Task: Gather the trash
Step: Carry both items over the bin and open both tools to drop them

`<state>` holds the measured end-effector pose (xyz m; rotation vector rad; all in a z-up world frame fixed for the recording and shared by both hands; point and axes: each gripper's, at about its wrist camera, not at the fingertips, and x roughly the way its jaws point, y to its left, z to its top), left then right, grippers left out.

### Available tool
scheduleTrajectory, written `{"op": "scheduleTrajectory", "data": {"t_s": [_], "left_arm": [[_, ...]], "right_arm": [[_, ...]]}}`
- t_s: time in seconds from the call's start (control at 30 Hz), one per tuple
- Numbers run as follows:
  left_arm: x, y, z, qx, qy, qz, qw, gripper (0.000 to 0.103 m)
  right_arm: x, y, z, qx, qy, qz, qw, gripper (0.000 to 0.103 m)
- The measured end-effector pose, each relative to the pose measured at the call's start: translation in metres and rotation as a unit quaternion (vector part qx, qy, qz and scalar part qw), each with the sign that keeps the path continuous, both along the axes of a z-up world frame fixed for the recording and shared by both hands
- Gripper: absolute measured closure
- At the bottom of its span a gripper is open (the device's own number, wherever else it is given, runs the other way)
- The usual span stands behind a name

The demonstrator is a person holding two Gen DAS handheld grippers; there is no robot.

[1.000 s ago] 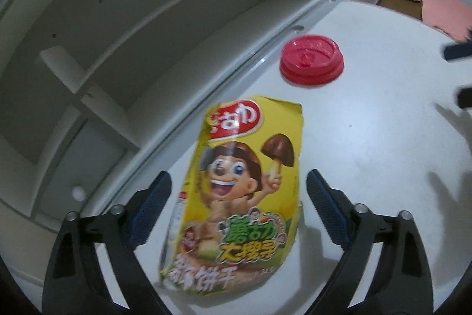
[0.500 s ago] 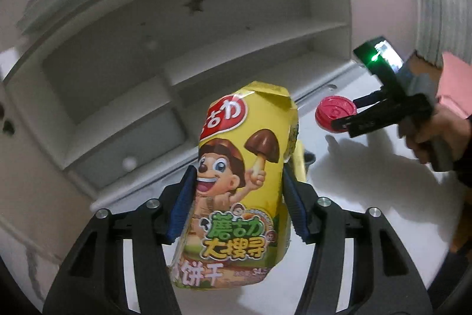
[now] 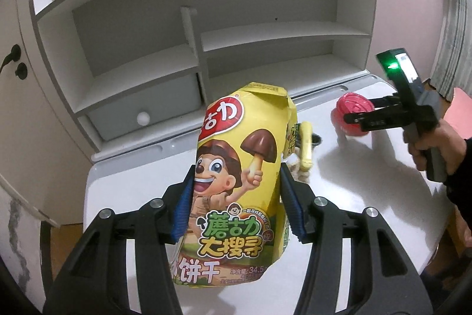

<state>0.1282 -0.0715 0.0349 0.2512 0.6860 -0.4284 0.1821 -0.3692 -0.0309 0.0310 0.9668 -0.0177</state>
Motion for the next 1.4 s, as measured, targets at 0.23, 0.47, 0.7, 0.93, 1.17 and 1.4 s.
{"op": "scheduleTrajectory", "data": {"t_s": [0.23,0.47,0.7,0.93,1.17,1.4], "left_arm": [[-0.034,-0.078,0.001,-0.008,-0.007,-0.079,0.9968,0.051],[-0.116,-0.219,-0.005,-0.038,0.005,-0.237,0.9708,0.051],[-0.216,-0.353,-0.034,-0.058,0.059,-0.385,0.9193,0.051],[-0.291,-0.449,-0.133,0.001,0.108,-0.456,0.8834,0.051],[-0.309,-0.5,-0.231,0.067,0.182,-0.446,0.8737,0.051],[-0.319,-0.525,-0.27,0.102,0.205,-0.43,0.8733,0.051]], "right_arm": [[-0.104,-0.055,0.032,0.007,-0.035,-0.048,0.998,0.024],[-0.281,-0.16,0.052,-0.009,-0.067,-0.176,0.982,0.024],[-0.435,-0.241,0.009,-0.001,-0.041,-0.32,0.946,0.024],[-0.53,-0.296,-0.086,0.052,0.022,-0.411,0.91,0.024],[-0.554,-0.322,-0.189,0.113,0.085,-0.432,0.891,0.024],[-0.568,-0.33,-0.252,0.157,0.125,-0.429,0.881,0.024]]}}
